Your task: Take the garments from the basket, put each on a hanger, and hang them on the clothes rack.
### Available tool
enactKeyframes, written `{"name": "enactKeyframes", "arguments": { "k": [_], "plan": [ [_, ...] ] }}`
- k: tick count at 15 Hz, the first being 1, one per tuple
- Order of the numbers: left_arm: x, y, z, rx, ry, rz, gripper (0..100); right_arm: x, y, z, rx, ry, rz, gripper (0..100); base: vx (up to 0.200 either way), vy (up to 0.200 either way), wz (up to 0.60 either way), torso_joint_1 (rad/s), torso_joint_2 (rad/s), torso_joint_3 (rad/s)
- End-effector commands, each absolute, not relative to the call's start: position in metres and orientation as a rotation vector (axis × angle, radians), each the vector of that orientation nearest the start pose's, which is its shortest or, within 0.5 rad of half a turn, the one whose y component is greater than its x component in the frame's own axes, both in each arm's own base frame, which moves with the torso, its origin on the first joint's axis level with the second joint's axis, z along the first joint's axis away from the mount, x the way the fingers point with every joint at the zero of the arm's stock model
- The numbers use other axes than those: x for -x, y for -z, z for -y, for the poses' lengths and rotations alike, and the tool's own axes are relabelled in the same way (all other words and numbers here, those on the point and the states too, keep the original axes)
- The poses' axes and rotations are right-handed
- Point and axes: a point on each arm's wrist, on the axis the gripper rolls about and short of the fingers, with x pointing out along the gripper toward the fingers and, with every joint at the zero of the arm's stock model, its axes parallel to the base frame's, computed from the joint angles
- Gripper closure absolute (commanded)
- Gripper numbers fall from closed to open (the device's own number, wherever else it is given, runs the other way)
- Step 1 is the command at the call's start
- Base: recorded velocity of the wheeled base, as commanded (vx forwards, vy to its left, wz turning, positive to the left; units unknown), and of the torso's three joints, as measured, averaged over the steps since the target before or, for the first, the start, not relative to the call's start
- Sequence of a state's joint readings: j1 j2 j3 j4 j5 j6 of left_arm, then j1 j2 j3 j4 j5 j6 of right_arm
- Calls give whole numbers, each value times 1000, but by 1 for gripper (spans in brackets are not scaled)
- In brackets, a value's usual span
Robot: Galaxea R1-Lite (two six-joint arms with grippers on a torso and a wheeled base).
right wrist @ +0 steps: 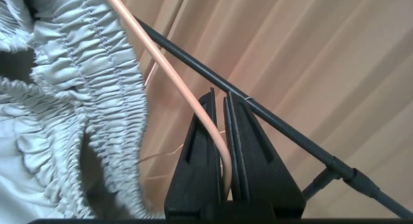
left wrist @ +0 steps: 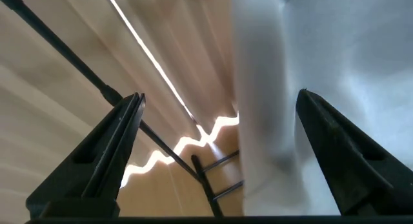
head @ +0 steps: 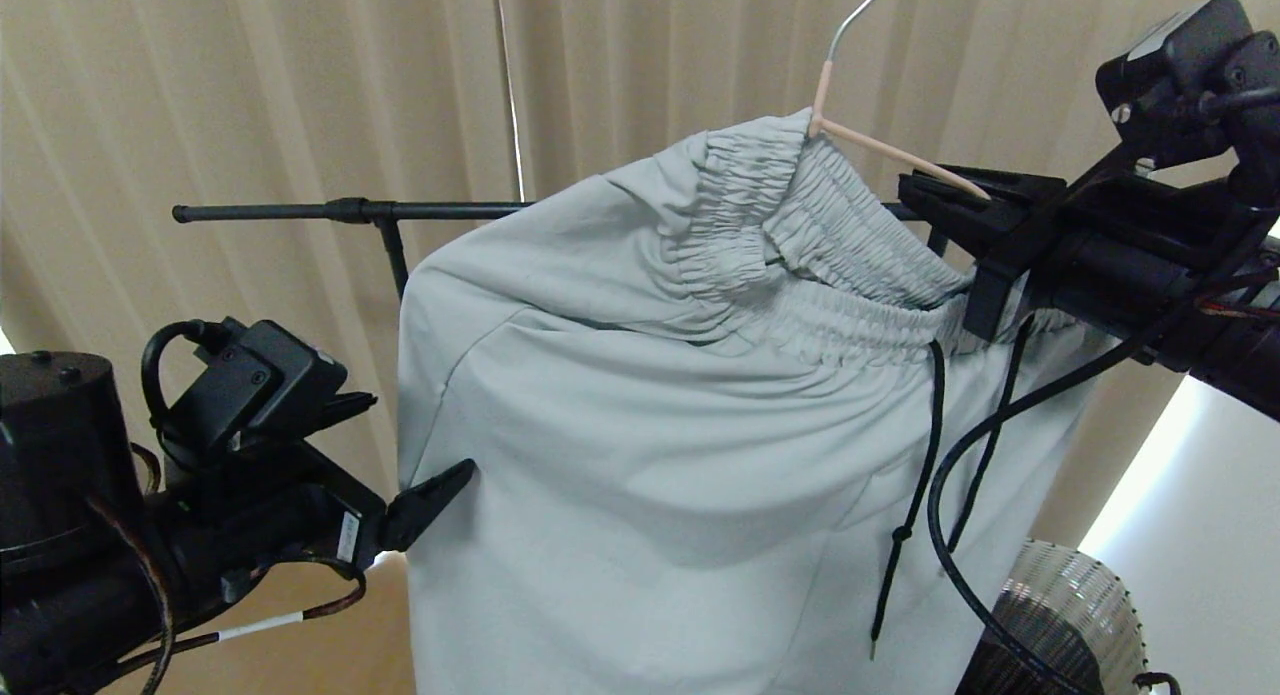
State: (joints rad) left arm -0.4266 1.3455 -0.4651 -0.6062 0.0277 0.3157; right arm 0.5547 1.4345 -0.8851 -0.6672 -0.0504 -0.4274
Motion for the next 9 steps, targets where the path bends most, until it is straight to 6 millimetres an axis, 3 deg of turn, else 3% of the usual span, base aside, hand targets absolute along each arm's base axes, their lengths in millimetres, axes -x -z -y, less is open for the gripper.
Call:
{"name": "enactKeyframes", "arguments": {
  "k": [1,9],
  "plan": [
    [-185,-176,84,-374,437,-212,100,-211,-284,-130,381,-470,224,100,0,0,0,0,0,0],
    [-188,-166,79,-385,413,-262,100,-213,-284,-129,383,-457,221,100,0,0,0,0,0,0]
  ]
}}
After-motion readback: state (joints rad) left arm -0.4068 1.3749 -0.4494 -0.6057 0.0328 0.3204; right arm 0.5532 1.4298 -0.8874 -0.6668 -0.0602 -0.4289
